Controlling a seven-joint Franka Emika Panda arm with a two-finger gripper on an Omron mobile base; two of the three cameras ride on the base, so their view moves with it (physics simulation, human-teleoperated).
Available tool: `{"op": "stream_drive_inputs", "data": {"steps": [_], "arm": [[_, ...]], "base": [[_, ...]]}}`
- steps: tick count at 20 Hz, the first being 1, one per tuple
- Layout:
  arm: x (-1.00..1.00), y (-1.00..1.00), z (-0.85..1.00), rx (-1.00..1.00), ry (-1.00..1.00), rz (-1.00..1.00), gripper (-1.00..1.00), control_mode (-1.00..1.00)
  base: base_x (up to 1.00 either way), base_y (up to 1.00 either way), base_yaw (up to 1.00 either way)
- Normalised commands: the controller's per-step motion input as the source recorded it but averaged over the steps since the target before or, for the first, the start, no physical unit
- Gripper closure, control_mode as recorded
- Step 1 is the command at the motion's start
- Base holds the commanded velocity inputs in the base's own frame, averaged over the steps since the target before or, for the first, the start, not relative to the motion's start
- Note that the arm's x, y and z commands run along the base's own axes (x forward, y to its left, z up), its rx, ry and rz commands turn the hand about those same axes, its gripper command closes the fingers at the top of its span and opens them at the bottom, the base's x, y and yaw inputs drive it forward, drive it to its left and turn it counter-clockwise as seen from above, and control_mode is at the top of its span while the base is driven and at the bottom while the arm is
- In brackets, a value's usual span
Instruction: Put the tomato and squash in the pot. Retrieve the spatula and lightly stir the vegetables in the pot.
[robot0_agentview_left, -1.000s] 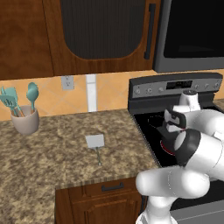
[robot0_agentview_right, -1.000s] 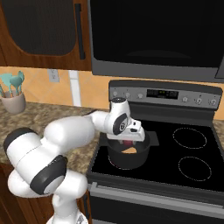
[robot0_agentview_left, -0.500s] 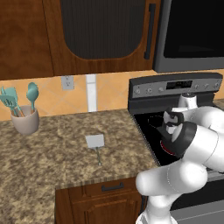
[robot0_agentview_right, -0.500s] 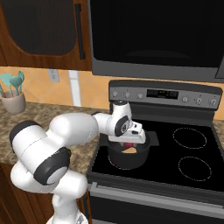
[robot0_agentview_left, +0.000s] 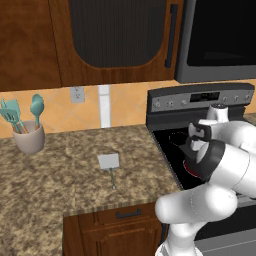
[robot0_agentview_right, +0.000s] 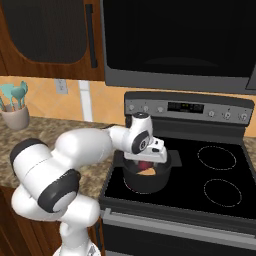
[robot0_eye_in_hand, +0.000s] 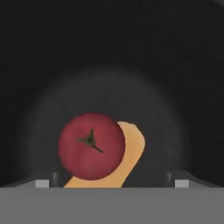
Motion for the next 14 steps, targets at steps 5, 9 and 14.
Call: {"op": "stream_drive_inputs", "data": {"steps": [5,9,14], "arm": [[-0.04,-0.02,0.58,0.04,-0.08,0.0,-1.0,-1.0],[-0.26,0.13,0.66,0.0,-0.15,0.0,-1.0,-1.0],[-0.39,0.4,0.45,0.02,-0.09,0.0,-1.0,-1.0]], "base": [[0.0,0.0,0.0],[0.0,0.0,0.0],[0.0,0.0,0.0]]}}
